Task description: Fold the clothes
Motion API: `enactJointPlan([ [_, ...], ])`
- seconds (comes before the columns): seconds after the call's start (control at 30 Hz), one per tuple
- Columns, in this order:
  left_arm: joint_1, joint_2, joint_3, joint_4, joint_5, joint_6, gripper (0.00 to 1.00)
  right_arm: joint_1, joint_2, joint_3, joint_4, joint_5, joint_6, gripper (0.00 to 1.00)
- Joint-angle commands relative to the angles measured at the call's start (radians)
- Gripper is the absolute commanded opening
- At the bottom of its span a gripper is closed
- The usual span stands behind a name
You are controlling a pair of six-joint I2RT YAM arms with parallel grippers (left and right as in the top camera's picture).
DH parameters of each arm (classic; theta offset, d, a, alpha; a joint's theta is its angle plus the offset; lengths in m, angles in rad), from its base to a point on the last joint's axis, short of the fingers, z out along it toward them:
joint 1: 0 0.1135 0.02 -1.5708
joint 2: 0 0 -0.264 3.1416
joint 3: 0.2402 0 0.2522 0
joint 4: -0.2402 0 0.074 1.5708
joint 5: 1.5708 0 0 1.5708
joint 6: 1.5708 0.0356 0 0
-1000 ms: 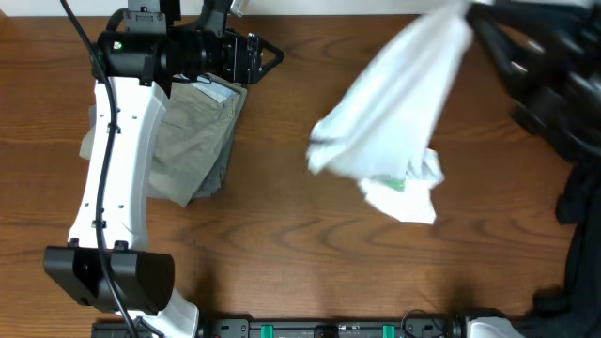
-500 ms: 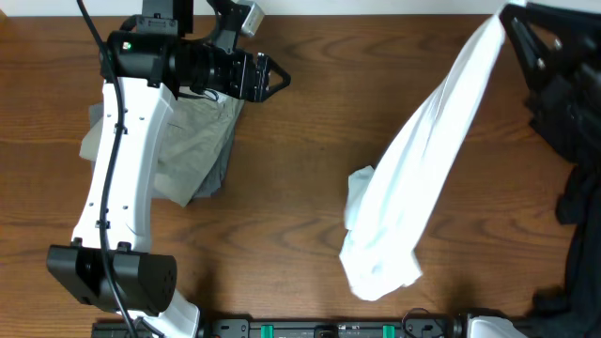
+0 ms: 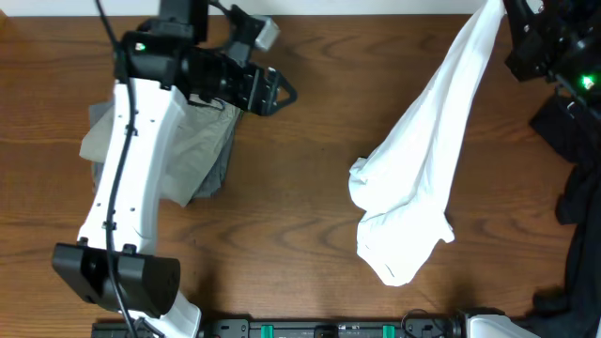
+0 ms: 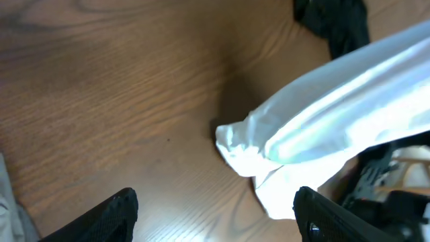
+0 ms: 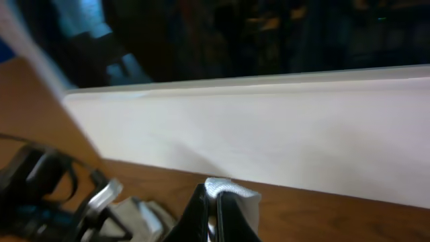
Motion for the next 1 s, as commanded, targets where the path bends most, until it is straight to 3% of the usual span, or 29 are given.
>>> enactJointPlan([
  [0.0,-0.061,0.006,0.004,-0.017,-0.11,0.075,0.76,0.038,-0.014,0.007,0.006,0.206,0.014,0.01],
  [0.37,-0.136,0.006,0.004,-0.013,-0.16,0.108,0.77,0.072,-0.013,0.007,0.017,0.66,0.105,0.01],
  [0.73,-0.136,0.003,0.004,-0.012,-0.159,0.108,0.77,0.072,-0.013,0.007,0.025,0.911,0.191,0.01],
  [0.97,-0.139,0.0,0.004,-0.008,-0.157,0.108,0.77,0.089,0.001,0.007,0.018,0.825,0.215,0.02],
])
